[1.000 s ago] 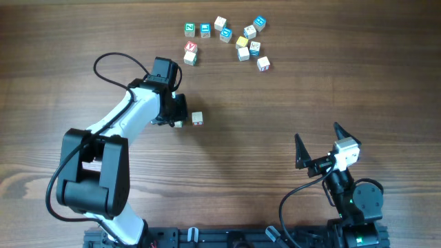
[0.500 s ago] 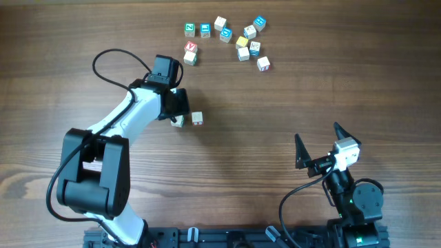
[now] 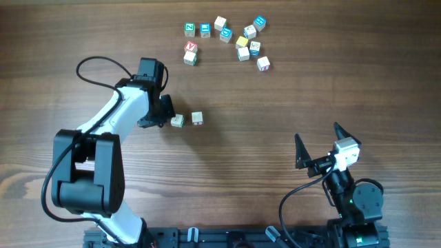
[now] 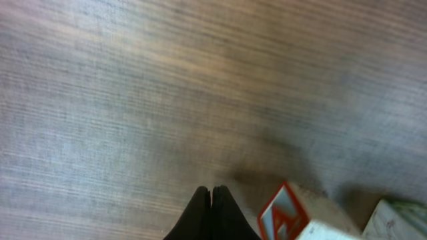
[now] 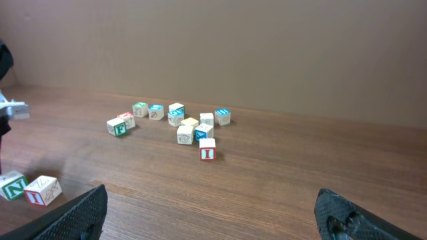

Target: Form a horizontal line

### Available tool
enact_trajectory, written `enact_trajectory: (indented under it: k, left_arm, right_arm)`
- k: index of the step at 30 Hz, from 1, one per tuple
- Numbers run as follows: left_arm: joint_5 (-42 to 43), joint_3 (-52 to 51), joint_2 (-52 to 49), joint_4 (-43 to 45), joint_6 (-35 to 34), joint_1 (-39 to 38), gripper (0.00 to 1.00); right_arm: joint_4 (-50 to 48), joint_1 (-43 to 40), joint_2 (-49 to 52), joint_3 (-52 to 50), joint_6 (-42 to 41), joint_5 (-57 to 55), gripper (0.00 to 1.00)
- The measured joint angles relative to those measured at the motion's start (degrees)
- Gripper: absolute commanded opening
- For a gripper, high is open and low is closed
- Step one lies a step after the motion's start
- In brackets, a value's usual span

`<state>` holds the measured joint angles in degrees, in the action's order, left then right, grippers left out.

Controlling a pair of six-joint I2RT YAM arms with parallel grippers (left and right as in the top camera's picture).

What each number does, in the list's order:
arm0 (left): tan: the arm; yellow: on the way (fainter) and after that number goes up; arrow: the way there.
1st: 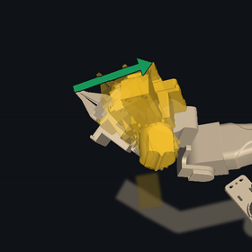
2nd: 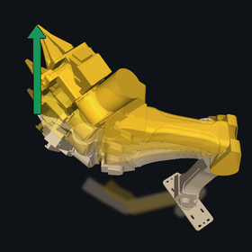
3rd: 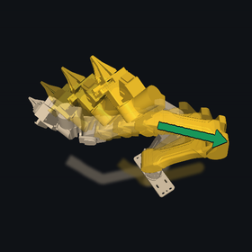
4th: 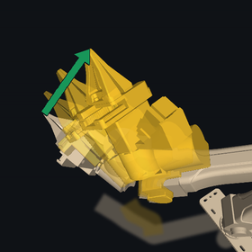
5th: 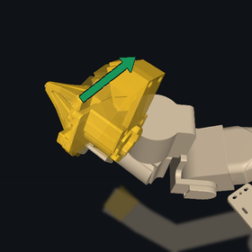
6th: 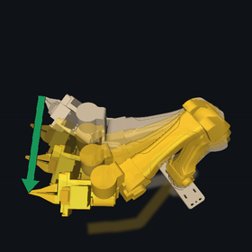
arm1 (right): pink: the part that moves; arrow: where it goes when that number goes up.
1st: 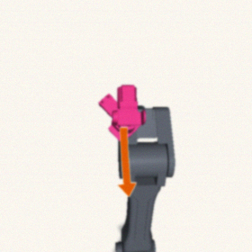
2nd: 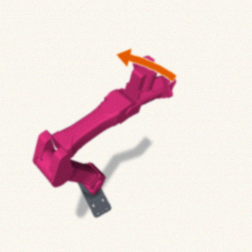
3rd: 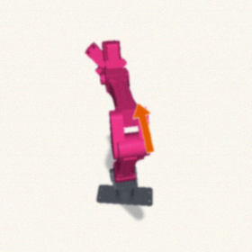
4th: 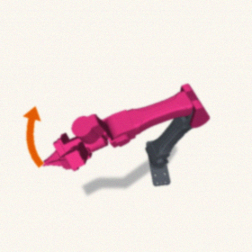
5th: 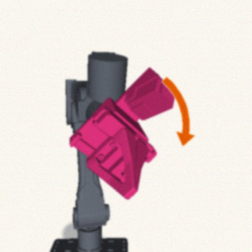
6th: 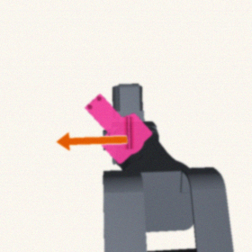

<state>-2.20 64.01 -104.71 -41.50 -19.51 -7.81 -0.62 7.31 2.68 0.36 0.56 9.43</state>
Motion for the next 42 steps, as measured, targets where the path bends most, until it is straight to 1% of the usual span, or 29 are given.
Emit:
enact_trajectory:
  k: [4,6,10,16,21,25,30,37,42]
  left_arm:
    - [0.61,0.00,-0.04,-2.14,0.96,0.00,0.05]
    - [0.63,0.00,-0.04,-2.21,1.42,-0.07,0.05]
    - [0.83,0.00,-0.04,-5.01,1.81,-1.36,0.04]
    - [0.87,0.00,-0.04,-2.93,1.88,-3.80,0.04]
    - [0.81,0.00,-0.04,-2.84,1.88,-5.03,0.04]
    - [-2.60,0.00,-0.04,-2.49,2.03,-5.42,0.04]
    - [-4.44,0.00,-0.04,1.36,2.29,-5.42,0.04]
    - [-0.39,0.00,-0.04,2.01,2.29,-5.44,0.04]
    - [0.59,0.00,-0.04,2.10,2.29,-5.66,0.04]
  right_arm:
    - [0.00,0.02,0.00,0.00,0.00,0.00,1.00]
    - [0.00,0.02,0.00,0.00,0.00,0.00,1.00]
    - [0.00,0.00,0.00,0.00,0.00,0.00,1.00]
    - [0.00,0.00,0.00,0.00,0.00,0.00,1.00]
    - [0.00,0.00,0.00,0.00,0.00,0.00,1.00]
    - [0.00,0.00,0.00,0.00,0.00,0.00,1.00]
    - [0.00,0.00,0.00,0.00,0.00,0.00,1.00]
    - [0.00,0.00,0.00,0.00,0.00,0.00,1.00]
    - [0.00,0.00,0.00,0.00,0.00,0.00,1.00]
